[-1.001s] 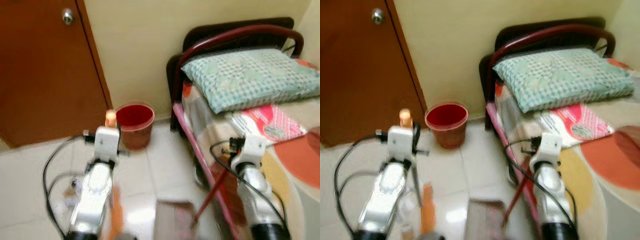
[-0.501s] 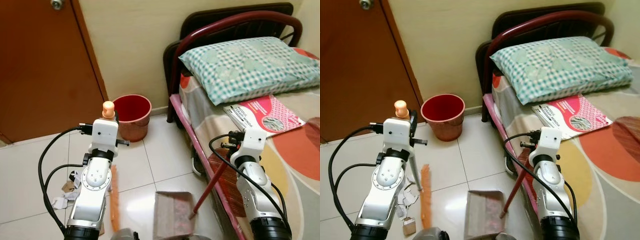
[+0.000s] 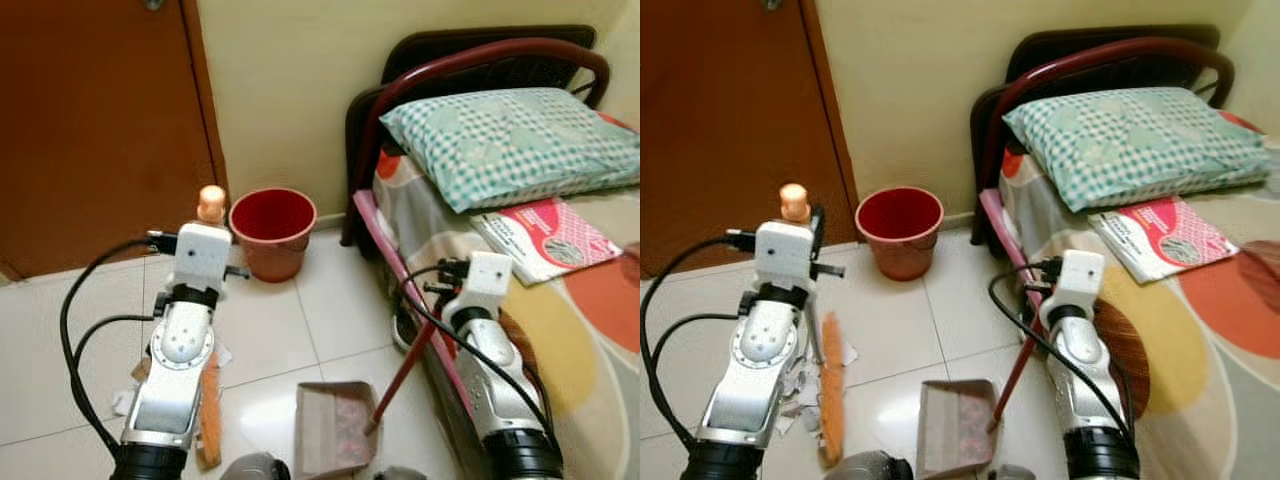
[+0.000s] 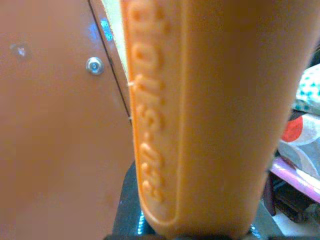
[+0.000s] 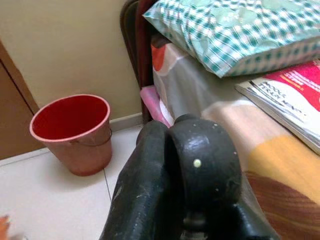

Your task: Sweep floor

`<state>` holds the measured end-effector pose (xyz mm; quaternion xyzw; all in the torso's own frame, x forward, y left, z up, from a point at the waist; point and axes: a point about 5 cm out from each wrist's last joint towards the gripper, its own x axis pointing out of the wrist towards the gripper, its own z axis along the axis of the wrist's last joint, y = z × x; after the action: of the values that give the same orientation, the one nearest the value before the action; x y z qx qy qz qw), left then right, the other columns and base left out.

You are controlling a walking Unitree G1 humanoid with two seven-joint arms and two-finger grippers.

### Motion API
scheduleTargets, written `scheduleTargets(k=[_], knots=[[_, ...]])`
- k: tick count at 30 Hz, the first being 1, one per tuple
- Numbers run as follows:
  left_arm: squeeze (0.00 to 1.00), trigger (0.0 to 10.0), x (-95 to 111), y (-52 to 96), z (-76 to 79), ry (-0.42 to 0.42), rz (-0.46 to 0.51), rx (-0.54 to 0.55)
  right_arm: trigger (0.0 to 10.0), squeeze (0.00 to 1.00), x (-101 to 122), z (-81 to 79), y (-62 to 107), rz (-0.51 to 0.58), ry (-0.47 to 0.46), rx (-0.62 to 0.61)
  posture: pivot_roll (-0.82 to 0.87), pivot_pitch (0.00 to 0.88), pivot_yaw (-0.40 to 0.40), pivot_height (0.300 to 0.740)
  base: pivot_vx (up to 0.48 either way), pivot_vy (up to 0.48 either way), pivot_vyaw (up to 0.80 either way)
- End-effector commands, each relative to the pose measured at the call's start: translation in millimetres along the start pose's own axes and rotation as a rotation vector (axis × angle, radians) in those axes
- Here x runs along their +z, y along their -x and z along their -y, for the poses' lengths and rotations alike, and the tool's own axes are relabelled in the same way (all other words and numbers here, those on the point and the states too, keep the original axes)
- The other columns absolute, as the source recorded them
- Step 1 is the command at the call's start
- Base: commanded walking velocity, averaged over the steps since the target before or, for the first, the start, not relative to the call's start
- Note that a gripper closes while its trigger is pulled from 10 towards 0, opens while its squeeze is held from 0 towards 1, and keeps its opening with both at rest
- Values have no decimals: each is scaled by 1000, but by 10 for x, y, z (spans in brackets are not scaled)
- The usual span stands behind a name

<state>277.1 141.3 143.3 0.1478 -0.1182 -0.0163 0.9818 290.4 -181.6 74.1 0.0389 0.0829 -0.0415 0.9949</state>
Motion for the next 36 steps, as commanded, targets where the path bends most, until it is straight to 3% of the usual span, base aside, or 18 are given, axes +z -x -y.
scheduleTargets(k=[1,12,17,26,36], knots=[[0,10000,173,-46,15,-7,76,-3,10000,0,45,48,-14,18,4,-10,-9,39,-7,740,0,345,0],[0,10000,226,-53,-22,-24,93,7,10000,0,40,27,-31,17,7,-6,-1,36,-9,740,0,206,0],[0,10000,222,94,-49,-65,85,20,10000,0,58,58,-63,22,19,-21,10,40,-14,740,0,0,0],[0,10000,154,203,-131,-80,45,20,10000,0,136,28,-166,48,24,-22,27,47,-25,740,0,0,0],[0,10000,-11,219,17,-11,-30,-13,10000,0,258,-30,-300,90,42,-7,26,51,-20,740,0,0,0]])
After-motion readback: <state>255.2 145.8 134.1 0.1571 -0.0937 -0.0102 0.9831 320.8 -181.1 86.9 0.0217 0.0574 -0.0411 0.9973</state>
